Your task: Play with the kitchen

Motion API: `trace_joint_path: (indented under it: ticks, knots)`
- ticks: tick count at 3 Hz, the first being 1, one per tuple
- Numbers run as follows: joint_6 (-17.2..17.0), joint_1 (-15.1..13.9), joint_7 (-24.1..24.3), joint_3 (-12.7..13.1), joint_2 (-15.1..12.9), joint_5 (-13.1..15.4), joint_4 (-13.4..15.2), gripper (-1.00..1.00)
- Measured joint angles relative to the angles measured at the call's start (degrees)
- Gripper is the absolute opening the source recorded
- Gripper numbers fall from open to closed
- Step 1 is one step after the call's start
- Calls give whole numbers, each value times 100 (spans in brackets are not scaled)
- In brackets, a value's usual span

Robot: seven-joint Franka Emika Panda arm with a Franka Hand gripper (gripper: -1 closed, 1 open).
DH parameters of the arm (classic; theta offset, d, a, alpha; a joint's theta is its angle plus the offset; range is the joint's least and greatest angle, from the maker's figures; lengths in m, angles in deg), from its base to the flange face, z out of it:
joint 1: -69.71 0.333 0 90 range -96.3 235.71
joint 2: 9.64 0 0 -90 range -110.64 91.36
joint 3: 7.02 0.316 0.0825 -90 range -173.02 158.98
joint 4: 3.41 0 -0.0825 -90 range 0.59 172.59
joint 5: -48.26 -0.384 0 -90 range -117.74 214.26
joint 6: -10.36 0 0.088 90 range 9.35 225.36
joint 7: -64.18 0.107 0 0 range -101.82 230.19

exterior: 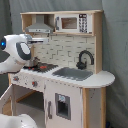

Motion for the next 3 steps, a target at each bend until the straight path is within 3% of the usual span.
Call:
trace_joint_path:
  ticks: [2, 3]
  knots:
    - [639, -332, -316, -67, -930, 0, -311, 100]
    - [750, -416, -371, -19, -1420, 1, -571, 100]
